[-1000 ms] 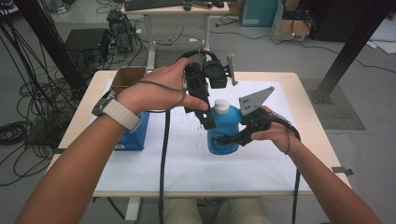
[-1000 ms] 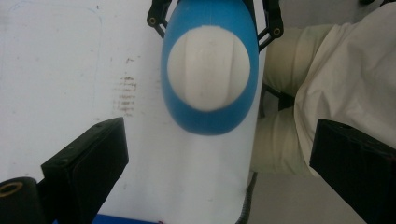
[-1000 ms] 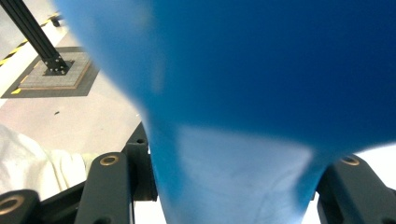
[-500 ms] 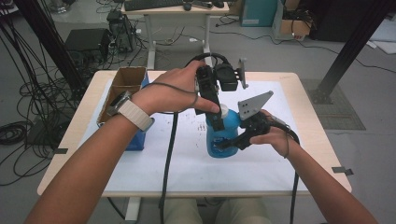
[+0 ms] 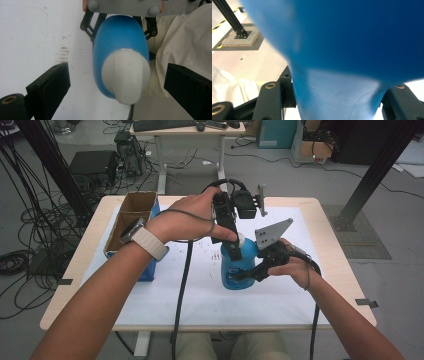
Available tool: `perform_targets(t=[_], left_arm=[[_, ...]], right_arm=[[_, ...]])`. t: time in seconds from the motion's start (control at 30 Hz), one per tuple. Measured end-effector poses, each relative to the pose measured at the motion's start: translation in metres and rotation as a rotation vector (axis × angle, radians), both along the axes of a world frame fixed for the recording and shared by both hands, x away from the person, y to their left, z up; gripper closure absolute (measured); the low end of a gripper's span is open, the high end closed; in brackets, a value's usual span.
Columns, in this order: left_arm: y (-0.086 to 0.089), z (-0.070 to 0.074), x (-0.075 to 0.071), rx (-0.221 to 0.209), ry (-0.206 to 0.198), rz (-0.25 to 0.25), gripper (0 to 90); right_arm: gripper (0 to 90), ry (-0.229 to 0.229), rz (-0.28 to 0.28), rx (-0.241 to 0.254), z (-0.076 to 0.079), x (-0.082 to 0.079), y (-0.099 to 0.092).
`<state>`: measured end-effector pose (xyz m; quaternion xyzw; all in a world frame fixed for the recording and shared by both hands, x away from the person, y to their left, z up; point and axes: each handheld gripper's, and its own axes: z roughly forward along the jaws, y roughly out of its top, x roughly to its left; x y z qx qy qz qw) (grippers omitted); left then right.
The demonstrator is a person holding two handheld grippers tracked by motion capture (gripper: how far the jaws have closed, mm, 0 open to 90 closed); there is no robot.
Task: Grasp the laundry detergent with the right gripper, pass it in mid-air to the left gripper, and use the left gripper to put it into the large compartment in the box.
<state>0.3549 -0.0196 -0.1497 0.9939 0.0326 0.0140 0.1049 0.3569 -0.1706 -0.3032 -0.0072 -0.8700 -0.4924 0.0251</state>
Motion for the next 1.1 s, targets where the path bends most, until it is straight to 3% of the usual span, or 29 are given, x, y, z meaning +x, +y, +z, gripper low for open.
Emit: perform_targets(t=[1.1], left_arm=[[0.0011, -0.0006, 0.0016, -0.008, -0.005, 0.013, 7.7]], right_arm=[[42.4, 0.001, -0.002, 0.0, -0.0004, 0.0009, -0.0002]])
